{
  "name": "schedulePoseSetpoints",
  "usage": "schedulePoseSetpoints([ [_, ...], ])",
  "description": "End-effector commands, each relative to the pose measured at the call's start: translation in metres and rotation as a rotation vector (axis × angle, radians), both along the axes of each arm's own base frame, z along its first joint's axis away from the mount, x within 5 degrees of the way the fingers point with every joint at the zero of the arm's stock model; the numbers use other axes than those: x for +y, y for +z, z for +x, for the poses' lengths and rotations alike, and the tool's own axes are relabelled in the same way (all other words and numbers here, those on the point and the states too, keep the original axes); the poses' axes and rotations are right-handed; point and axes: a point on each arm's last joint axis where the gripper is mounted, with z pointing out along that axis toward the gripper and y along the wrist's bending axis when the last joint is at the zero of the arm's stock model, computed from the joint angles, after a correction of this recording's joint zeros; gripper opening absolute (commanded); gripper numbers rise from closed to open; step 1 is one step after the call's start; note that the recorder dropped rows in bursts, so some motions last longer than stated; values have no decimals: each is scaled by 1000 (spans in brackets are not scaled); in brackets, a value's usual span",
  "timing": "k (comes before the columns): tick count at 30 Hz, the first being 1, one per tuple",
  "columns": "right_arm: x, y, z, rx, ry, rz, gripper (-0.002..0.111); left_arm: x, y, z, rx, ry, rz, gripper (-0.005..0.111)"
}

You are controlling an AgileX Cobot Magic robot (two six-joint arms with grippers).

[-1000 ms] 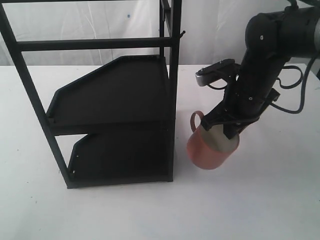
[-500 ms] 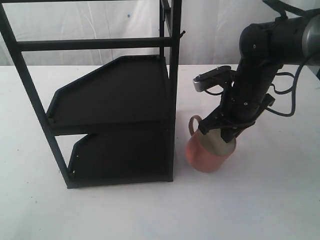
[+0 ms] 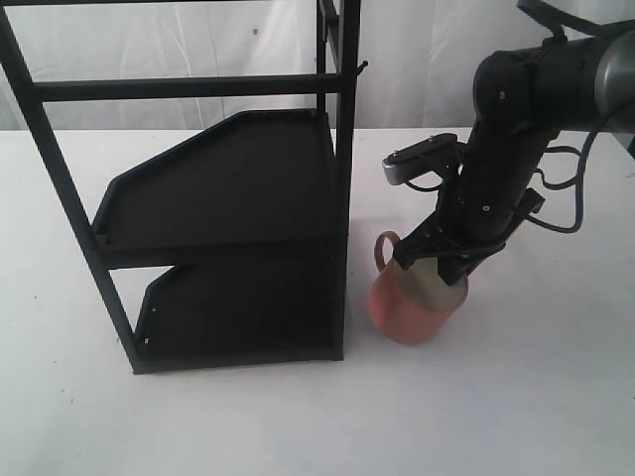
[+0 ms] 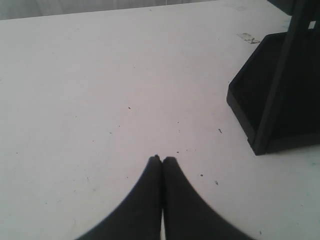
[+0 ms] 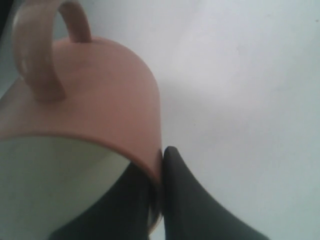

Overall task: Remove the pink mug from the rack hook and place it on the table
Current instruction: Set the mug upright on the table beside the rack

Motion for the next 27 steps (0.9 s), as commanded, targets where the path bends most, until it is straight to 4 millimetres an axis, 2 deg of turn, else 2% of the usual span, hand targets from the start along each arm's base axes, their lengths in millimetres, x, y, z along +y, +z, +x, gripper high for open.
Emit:
schedulePoseSetpoints([
  [1,-1,2,2,-8,-1,7,0,0,0,0,-3,0,-7,0],
  [13,-1,2,1,-1,-1,4,1,0,0,0,-3,0,-7,0],
  [20,-1,2,1,1,0,4,14,0,0,0,-3,0,-7,0],
  [27,-1,2,1,2,-20,7,14,0,0,0,-3,0,-7,0],
])
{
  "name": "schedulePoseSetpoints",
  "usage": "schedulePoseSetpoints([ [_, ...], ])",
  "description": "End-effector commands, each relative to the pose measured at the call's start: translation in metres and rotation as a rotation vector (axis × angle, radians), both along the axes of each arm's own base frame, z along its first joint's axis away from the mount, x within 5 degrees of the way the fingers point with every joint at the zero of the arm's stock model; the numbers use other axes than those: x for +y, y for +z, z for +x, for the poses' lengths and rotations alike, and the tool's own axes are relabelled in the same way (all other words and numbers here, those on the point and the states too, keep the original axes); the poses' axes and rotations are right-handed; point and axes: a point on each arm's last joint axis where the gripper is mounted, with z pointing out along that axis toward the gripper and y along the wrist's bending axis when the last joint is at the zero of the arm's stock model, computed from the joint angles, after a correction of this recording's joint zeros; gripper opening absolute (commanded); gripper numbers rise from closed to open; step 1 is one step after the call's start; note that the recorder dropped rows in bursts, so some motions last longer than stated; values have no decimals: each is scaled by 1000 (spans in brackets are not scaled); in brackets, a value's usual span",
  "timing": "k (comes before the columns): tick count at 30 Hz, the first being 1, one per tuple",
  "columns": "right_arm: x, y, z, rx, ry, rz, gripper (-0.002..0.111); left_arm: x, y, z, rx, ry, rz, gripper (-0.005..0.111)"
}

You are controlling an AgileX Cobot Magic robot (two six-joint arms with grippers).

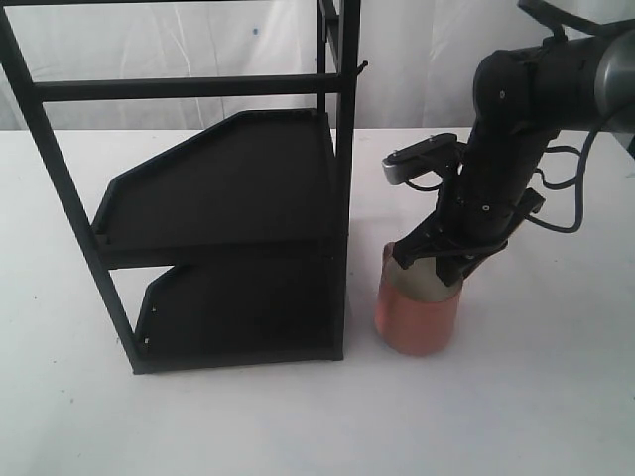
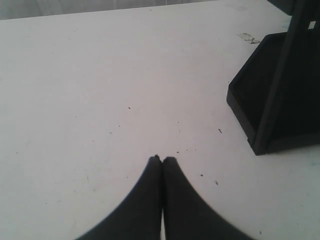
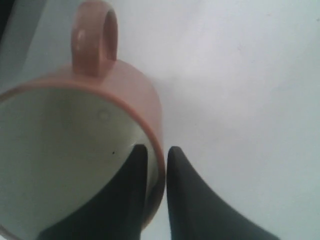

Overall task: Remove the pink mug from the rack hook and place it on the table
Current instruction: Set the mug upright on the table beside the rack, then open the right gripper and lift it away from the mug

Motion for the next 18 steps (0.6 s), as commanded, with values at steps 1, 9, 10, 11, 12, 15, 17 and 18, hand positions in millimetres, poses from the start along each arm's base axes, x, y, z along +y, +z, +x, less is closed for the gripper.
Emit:
schedulePoseSetpoints([
  [1,-1,2,1,0,-17,7,14,0,0,0,-3,0,-7,0],
  [9,-3,29,-3,-63,-16,31,14,0,0,0,-3,0,-7,0],
  [10,-3,37,-4,-79,-16,38,14,0,0,0,-3,0,-7,0],
  [11,-5,53,-8,-108,-15,49,14,0,0,0,-3,0,-7,0],
  [12,-6,66,-12,-142,-15,62,14,0,0,0,-3,0,-7,0],
  [15,-20,93,-18,-281,-6,0,14,0,0,0,-3,0,-7,0],
  [17,-46,98,-7,-410,-136,-51,14,0,0,0,-3,0,-7,0],
  [18,-61,95,-1,-446,-215,-53,14,0,0,0,-3,0,-7,0],
])
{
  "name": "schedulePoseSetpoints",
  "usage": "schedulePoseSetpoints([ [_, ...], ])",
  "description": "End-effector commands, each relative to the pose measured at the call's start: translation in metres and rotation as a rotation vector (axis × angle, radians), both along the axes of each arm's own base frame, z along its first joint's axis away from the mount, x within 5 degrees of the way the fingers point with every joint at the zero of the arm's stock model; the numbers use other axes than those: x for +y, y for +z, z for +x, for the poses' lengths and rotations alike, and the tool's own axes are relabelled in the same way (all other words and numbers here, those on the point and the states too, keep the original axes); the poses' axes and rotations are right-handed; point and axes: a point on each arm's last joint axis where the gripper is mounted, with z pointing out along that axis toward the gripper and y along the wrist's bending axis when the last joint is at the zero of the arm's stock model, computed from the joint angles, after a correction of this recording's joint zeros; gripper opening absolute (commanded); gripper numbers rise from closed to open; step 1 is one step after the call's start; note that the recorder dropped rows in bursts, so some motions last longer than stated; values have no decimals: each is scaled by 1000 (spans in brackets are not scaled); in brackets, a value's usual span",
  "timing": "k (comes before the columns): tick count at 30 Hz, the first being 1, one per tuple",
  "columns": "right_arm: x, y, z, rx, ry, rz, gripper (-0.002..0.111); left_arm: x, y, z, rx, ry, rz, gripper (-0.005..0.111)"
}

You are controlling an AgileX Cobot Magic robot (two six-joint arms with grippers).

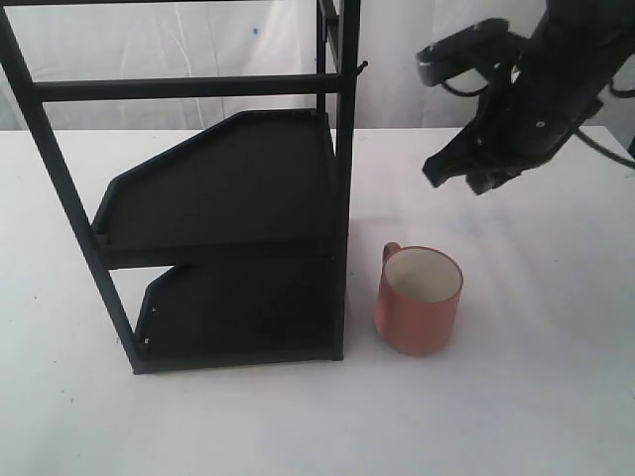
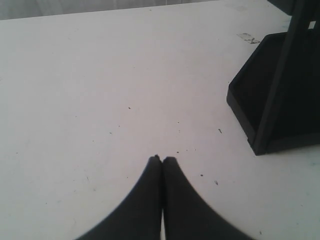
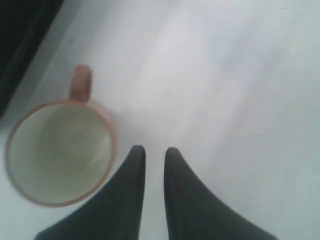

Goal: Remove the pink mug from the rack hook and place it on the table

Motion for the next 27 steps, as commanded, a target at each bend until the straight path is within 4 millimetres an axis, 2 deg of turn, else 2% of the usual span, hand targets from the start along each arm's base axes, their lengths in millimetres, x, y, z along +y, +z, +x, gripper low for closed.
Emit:
schedulePoseSetpoints([
  [1,-54,-7,18,-141,-250,-7,12,0,0,0,-3,0,-7,0],
  [2,-69,-18,19,-117,-304,-6,8,0,0,0,-3,0,-7,0],
  [5,-99,-36,12,-105,-402,45,0,0,0,0,-3,0,-7,0],
  [6,-98,-30,9,-147,-402,76,0,0,0,0,-3,0,-7,0],
  [8,-94,1,-8,-283,-398,170,0,0,0,0,-3,0,-7,0],
  [9,-89,26,-27,-389,-366,216,0,0,0,0,-3,0,-7,0],
  [10,-88,39,-39,-453,-342,227,0,0,0,0,-3,0,-7,0],
  [11,-89,61,-64,-577,-296,241,0,0,0,0,-3,0,-7,0],
  [12,-90,73,-80,-648,-285,259,0,0,0,0,-3,0,-7,0],
  [14,-96,103,-142,-872,-254,317,0,0,0,0,-3,0,-7,0],
  [16,-101,105,-184,-971,-226,296,0,0,0,0,-3,0,-7,0],
  [18,-105,103,-218,-1104,-181,239,0,0,0,0,-3,0,-7,0],
  [21,-103,93,-234,-1266,-124,273,0,0,0,0,-3,0,-7,0],
  [24,-100,81,-232,-1310,-96,296,0,0,0,0,-3,0,-7,0],
  [27,-100,71,-228,-1261,-121,324,0,0,0,0,-3,0,-7,0],
])
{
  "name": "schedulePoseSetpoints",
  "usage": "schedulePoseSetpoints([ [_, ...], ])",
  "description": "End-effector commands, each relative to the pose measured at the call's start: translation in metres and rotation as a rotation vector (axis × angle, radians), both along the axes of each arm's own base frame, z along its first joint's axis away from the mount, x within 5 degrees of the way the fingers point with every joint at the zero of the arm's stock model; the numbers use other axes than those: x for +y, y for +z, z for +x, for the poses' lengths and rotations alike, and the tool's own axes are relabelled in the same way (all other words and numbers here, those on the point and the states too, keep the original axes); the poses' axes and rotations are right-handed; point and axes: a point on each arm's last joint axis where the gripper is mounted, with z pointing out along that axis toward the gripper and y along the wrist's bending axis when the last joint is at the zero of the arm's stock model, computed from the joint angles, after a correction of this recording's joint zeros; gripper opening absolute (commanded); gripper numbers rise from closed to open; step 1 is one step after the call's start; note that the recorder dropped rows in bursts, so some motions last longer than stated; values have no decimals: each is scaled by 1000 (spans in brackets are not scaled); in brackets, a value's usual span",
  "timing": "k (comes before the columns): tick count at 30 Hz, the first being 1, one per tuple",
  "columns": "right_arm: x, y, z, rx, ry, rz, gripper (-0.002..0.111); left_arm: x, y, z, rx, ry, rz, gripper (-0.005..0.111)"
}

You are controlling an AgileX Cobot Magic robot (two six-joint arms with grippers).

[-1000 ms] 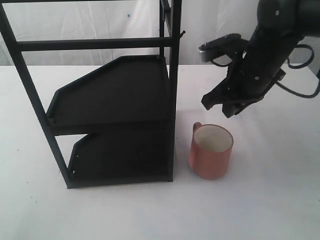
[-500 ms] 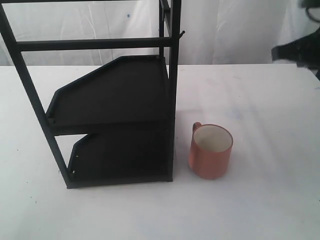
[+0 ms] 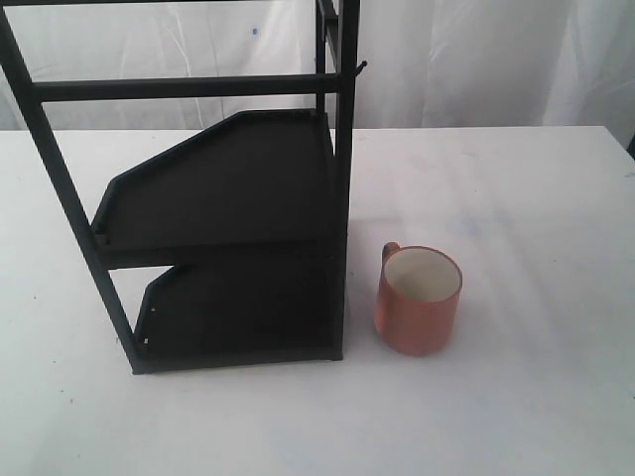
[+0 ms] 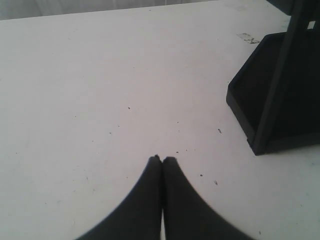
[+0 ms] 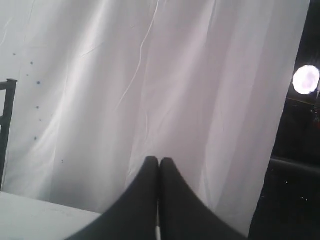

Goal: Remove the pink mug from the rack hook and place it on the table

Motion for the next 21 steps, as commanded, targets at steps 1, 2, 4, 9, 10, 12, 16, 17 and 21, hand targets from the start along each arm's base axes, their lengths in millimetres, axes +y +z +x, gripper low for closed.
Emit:
schedulePoseSetpoints([
  [1,1,-11,2,30,8,14,0,0,0,0,-3,0,-7,0],
  [2,0,-13,2,49,3,13,0,0,0,0,-3,0,-7,0],
  [4,-1,-16,3,88,-7,11,0,0,0,0,-3,0,-7,0],
  [9,-2,-22,3,147,-21,8,0,0,0,0,-3,0,-7,0],
  [10,-2,-22,3,149,-22,8,0,0,0,0,-3,0,-7,0],
  [12,-2,-22,3,149,-22,8,0,0,0,0,-3,0,-7,0],
  [16,-2,-22,3,151,-22,8,0,0,0,0,-3,0,-7,0],
  [17,-2,-23,3,164,-25,7,0,0,0,0,-3,0,-7,0],
  [21,-6,-26,-9,198,-56,8,0,0,0,0,-3,0,-7,0],
])
